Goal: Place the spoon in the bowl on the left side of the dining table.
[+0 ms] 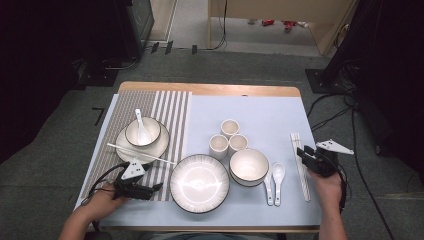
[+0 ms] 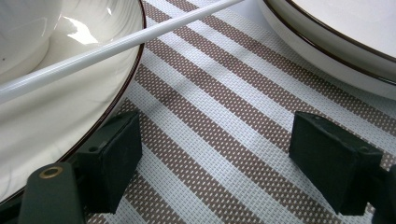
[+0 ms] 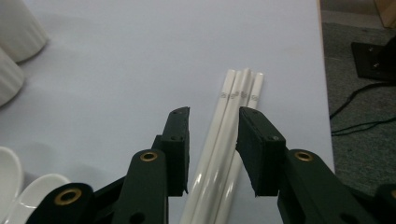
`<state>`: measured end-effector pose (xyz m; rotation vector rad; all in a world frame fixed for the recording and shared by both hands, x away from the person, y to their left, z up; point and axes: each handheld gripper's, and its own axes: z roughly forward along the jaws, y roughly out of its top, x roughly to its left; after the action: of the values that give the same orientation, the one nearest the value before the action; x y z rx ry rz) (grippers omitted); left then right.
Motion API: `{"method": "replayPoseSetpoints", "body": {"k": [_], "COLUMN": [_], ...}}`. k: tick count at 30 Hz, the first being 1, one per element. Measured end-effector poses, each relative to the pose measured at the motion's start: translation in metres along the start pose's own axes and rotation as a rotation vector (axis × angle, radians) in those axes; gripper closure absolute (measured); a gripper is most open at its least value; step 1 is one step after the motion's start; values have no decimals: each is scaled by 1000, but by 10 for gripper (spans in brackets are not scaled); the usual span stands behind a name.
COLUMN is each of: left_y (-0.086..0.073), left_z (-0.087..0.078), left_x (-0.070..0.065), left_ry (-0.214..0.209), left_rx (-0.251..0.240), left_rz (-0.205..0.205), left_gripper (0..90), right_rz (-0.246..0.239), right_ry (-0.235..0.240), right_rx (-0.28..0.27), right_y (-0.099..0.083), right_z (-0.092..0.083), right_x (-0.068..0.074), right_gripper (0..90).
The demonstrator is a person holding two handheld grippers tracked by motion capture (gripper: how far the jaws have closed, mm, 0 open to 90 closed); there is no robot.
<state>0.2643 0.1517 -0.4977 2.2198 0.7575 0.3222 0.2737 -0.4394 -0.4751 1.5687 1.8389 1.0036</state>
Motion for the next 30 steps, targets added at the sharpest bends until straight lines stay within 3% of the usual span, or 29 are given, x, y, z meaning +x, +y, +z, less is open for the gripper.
{"method": "replayPoseSetpoints", "body": {"k": [13,21,30], "left_y": [0,0,0], "left_z": [0,0,0], "left_x": [0,0,0], "left_ry": [1,1,1], "left_rx": [0,0,0], "left_rz": [0,0,0], "left_gripper": [175,175,175], "right_rz": [54,43,66], "right_ry": [-46,-60,-58], "right_rx": [35,61,89], "right_y": [-7,-9,-11], "right_z": [2,6,9], "right_x": [-8,-9,-11], "right_gripper": [715,730,753]}}
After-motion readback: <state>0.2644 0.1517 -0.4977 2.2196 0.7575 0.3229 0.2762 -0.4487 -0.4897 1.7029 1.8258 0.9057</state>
